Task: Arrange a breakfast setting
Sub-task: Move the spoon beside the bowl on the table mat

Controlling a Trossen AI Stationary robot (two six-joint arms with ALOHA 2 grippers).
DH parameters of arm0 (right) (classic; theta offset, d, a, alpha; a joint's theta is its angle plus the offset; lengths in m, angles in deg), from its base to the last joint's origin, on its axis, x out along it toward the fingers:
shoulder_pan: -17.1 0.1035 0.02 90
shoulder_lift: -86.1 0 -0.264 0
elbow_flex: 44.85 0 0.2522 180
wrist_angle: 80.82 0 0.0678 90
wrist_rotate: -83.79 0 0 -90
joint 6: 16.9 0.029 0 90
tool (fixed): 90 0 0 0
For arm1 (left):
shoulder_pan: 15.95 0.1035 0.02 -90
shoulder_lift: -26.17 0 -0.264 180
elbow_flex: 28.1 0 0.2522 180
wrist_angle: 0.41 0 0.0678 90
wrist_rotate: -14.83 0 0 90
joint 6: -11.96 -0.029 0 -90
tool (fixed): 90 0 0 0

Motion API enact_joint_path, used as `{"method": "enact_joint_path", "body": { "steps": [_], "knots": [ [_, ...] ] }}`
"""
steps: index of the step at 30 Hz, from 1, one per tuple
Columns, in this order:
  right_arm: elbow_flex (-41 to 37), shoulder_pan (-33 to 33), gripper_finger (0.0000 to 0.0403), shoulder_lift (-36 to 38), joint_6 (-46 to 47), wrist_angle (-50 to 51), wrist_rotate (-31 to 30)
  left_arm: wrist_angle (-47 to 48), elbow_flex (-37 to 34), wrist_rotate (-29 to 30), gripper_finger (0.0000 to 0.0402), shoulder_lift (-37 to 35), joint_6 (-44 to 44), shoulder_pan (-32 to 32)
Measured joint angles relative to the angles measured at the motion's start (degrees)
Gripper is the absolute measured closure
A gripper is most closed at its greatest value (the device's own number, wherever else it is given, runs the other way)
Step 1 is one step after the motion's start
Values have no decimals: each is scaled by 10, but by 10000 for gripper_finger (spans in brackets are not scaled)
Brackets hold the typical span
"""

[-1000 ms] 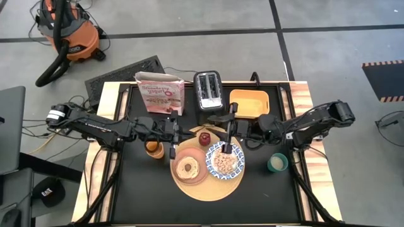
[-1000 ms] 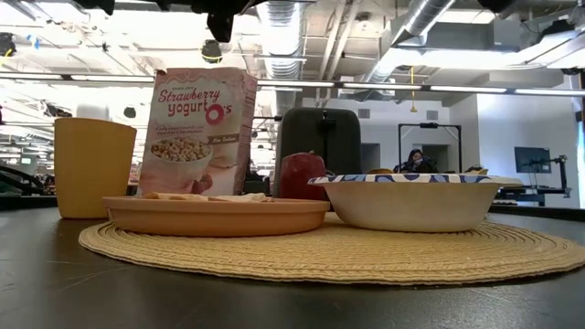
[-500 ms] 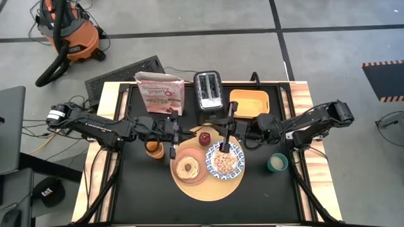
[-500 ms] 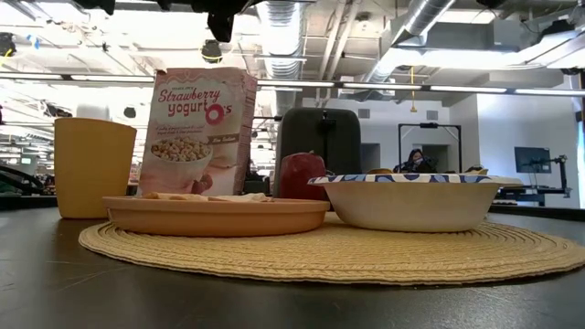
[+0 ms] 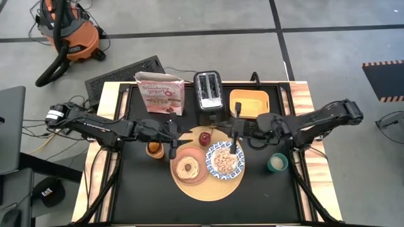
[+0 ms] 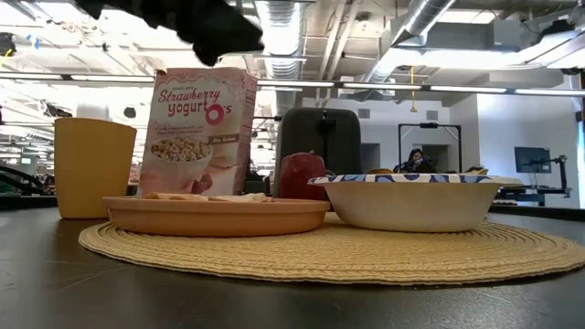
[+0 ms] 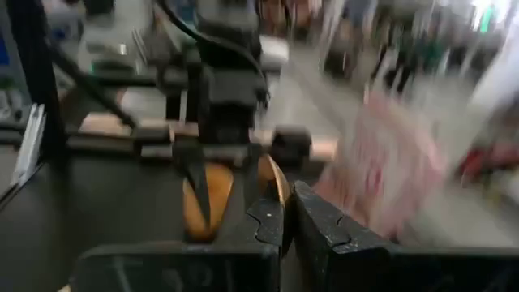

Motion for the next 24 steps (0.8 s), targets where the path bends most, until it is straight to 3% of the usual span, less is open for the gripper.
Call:
{"method": "enact_joint_path", "body": {
  "steps": [5, 14, 18, 24],
  "knots": [
    [46, 7, 364, 38, 169, 242, -14, 31, 0, -1, 218, 32, 4, -15],
    [59, 3, 364, 79, 459, 555, -9, -7, 0, -1, 215, 100, -10, -25],
    [37, 3, 364, 79, 541, 619, -2, -33, 0, -1, 215, 124, -5, -26],
    [-31, -7, 364, 81, 622, 625, 53, -44, 0, -2, 215, 143, 3, -26]
  ]
}}
